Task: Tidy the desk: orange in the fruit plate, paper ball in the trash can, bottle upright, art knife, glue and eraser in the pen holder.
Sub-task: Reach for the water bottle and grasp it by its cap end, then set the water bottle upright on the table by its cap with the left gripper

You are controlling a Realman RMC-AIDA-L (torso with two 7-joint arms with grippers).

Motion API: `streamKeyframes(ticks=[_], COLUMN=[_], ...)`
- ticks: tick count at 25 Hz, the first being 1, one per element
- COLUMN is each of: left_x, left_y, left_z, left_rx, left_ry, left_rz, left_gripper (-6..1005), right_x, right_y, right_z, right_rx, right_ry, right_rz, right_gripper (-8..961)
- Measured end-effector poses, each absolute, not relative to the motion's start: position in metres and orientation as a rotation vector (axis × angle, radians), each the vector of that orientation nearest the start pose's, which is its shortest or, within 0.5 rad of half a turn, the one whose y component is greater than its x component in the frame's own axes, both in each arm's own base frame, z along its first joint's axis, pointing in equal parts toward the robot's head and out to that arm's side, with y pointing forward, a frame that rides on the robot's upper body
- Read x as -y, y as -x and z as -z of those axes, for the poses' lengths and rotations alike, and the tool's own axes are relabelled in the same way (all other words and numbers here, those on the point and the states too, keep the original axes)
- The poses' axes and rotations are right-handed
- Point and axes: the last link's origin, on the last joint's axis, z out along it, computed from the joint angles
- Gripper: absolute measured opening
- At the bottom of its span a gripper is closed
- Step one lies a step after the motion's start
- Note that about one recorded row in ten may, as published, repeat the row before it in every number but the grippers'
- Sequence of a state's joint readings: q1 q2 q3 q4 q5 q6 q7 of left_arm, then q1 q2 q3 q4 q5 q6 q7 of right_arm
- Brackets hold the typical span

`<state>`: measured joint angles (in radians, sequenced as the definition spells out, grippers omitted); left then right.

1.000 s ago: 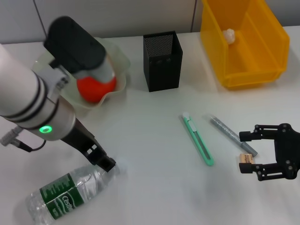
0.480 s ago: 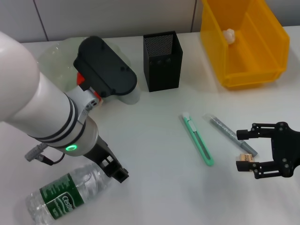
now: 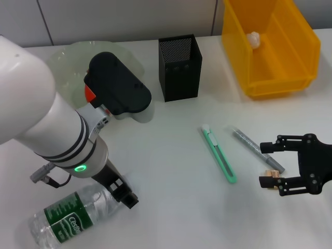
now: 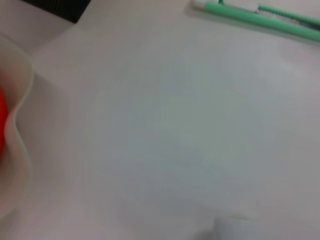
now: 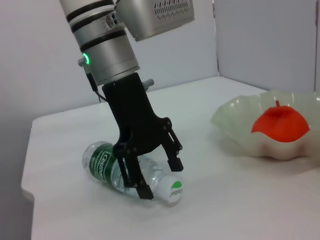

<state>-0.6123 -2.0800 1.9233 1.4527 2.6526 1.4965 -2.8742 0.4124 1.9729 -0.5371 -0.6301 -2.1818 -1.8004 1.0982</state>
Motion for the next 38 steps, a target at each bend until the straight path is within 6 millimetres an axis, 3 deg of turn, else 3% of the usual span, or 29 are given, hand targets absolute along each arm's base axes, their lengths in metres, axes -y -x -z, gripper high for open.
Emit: streamKeyframes(ticks=[15, 21, 24, 33, 38], left_x=[-0.310, -0.313, -0.314, -0.318, -0.322], left_y=[0.141, 0.140, 0.140, 0.135, 0.127], left_z=[0.079, 0.081, 0.080, 0.075, 0.060], left_rx=[0.680, 0.658, 0.648, 0.640, 0.623], left_ry=[2.651, 2.649, 2.642, 2.624, 2.579], left_rz=[-0.785, -0.802, -0.805, -0.784, -0.773], left_gripper=[828, 623, 472, 445, 445], right_x=[-0.275, -0.274, -0.274, -0.275, -0.276], right_y=[-0.319, -0.318, -0.318, -0.317, -0.317], right_z=[-0.036, -0.036, -0.036, -0.037, -0.038], right_rx=[-0.409, -0.407, -0.407, -0.403, -0.404], right_ry=[2.833, 2.838, 2.838, 2.830, 2.822], right_rz=[-0.570, -0.577, -0.578, -0.585, -0.591], right_gripper=[767, 766, 765, 764, 763])
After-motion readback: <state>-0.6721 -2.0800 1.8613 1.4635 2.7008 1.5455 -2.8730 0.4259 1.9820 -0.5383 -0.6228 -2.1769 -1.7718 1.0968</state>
